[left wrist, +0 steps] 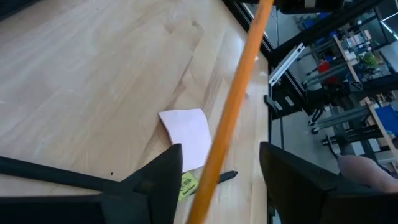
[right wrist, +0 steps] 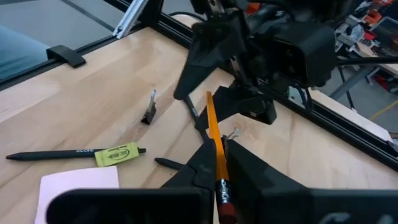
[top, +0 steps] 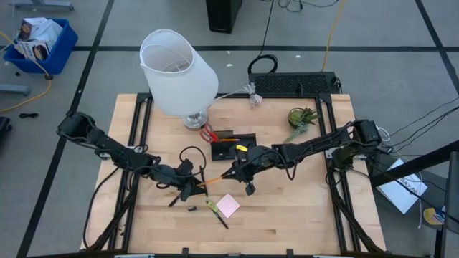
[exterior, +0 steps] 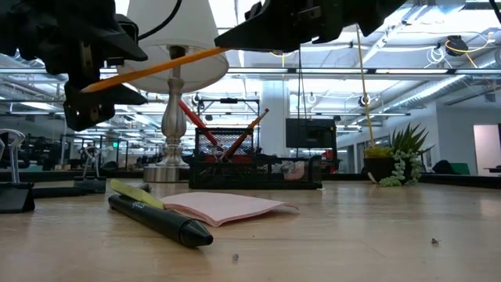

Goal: Pick and place office supplies into organizer
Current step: Put the yellow pencil into the top left compartment of the desk organizer

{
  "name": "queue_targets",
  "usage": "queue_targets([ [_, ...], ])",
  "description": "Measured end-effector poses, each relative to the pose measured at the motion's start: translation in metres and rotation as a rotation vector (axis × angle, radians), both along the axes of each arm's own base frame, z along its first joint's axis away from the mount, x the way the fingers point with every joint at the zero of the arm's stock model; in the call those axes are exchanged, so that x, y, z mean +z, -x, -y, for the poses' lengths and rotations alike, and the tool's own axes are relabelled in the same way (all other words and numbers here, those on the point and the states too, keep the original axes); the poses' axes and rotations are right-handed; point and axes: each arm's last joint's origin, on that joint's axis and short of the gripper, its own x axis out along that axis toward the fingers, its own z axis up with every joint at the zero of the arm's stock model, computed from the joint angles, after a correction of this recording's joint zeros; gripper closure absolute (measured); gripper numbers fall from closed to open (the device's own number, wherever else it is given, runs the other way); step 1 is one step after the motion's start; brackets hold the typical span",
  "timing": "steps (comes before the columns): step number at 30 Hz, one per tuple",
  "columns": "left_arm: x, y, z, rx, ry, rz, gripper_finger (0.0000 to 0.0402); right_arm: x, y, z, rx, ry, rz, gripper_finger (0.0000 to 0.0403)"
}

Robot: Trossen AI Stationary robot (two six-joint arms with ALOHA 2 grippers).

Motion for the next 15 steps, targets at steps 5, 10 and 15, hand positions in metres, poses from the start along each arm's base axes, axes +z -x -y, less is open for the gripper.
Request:
queue_targets([
  [5, -0.0001, -0.0002, -0.0005, 0.000, -0.004, 0.000, 0.0253, -0.0001, 0.0005, -0.0016, 0.041, -0.035, -0.009, 0.0385],
  [10, 0.0002, -0.0003, -0.0006, -0.003, -0.012, 0.005, 0.0325, 0.0005, 0.0002, -0.0012, 0.037, -0.035, -0.002, 0.0385],
  [15, 0.0019, -0.0004, 0.0011, -0.058, -0.030, 0.025, 0.0376, -0.0005, 0.0001, 0.0003, 0.035, -0.034, -0.011, 0.0385],
])
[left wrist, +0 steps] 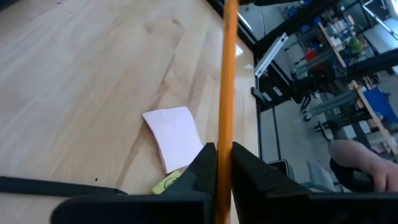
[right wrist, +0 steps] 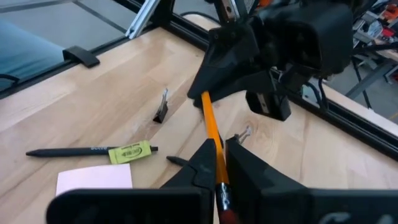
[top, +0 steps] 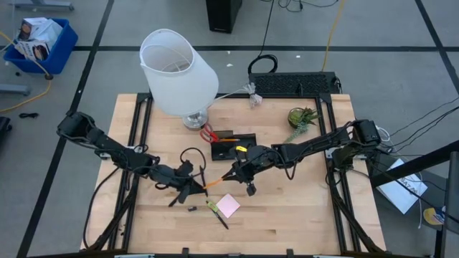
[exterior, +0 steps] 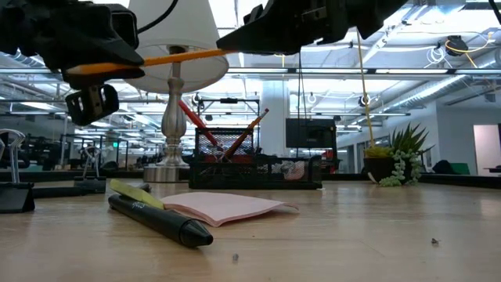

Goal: Pick and place office supplies into organizer
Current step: Put the yellow pencil into the top left compartment of the desk organizer

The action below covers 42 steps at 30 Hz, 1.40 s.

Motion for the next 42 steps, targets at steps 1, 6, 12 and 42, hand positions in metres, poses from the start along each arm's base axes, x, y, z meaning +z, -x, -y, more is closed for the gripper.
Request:
queue_targets([
  [1, 0.000, 0.000, 0.000, -0.003, -0.005, 0.002, 0.0378, 0.000, 0.000, 0.000, 0.000, 0.000, 0.000, 0.0385],
  [6, 0.000, 0.000, 0.000, 0.008, -0.001, -0.005, 0.0374, 0.000, 0.000, 0.000, -0.009, 0.004, 0.003, 0.0370],
  [12, -0.003, 0.001, -0.001, 0.025, -0.030, -0.017, 0.0371, 0.015, 0.006, -0.004, -0.081, -0.051, 0.019, 0.0301],
  [42, 0.024, -0.008, -0.004, 0.140, -0.274, 0.317, 0.0378, -0.043, 0.083, 0.018, -0.279, -0.577, 0.356, 0.0242],
])
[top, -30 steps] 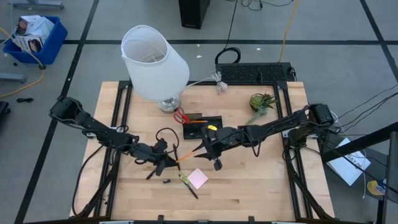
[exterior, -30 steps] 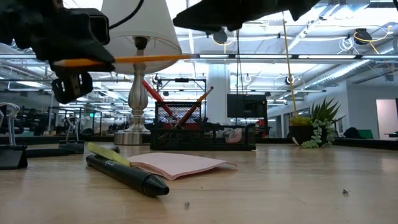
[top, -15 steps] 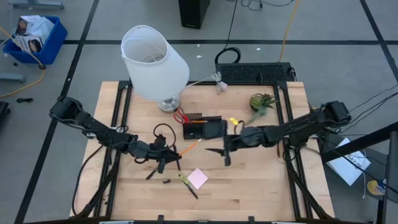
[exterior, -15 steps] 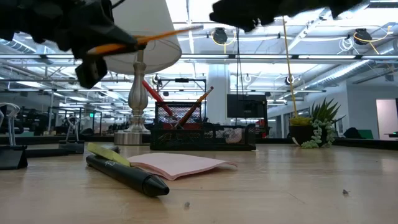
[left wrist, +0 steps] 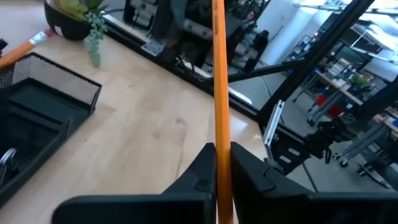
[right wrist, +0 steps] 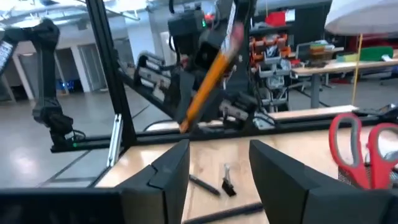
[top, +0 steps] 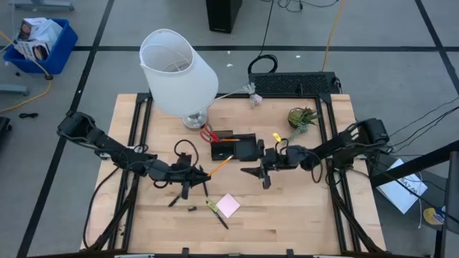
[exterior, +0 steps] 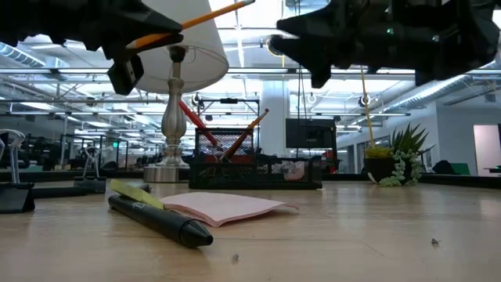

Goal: Pick and place office supplies into organizer
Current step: Put the yellow pencil into the top left compartment of the desk organizer

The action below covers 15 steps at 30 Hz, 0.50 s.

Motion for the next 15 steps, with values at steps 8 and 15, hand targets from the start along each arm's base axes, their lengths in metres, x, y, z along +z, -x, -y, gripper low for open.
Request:
queue_targets([
  [8, 0.001, 0.000, 0.000, 0.010, -0.013, 0.014, 0.0370, 0.016, -0.041, -0.002, 0.081, -0.009, 0.085, 0.0254],
  [15, 0.002, 0.000, 0.000, 0.008, -0.010, 0.017, 0.0380, 0.023, -0.067, 0.006, 0.058, -0.049, 0.091, 0.0267],
])
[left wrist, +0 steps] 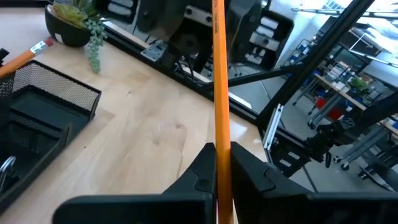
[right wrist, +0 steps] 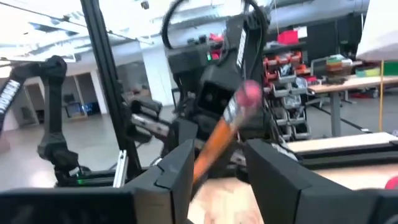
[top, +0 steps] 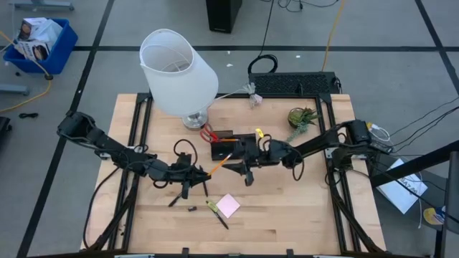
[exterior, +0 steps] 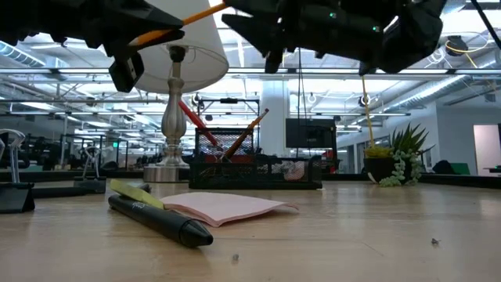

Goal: Pick and place office supplies into organizer
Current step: Put the yellow pencil into the top left compartment of the desk organizer

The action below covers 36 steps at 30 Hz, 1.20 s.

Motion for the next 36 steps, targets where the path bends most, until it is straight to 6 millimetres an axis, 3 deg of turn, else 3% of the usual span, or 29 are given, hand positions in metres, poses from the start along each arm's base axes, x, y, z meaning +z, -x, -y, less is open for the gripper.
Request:
queue_targets([
  [14, -0.0003, 0.0000, -0.0002, 0.002, 0.003, -0.003, 0.0373, 0.0041, -0.0011, 0.0047, 0.037, -0.017, 0.041, 0.0290],
  [25, -0.0006, 0.0000, -0.0003, 0.002, -0.011, -0.005, 0.0366, 0.0043, -0.0011, 0.0055, 0.044, 0.002, 0.046, 0.0387],
  [33, -0.0005, 0.0000, -0.0002, 0.000, -0.016, -0.004, 0.0376, 0.0051, -0.0009, 0.0067, 0.053, 0.012, 0.057, 0.0386],
  [36, -0.0006, 0.0000, -0.0004, 0.003, -0.010, -0.005, 0.0360, 0.0052, -0.0008, 0.0067, 0.049, 0.027, 0.062, 0.0386],
])
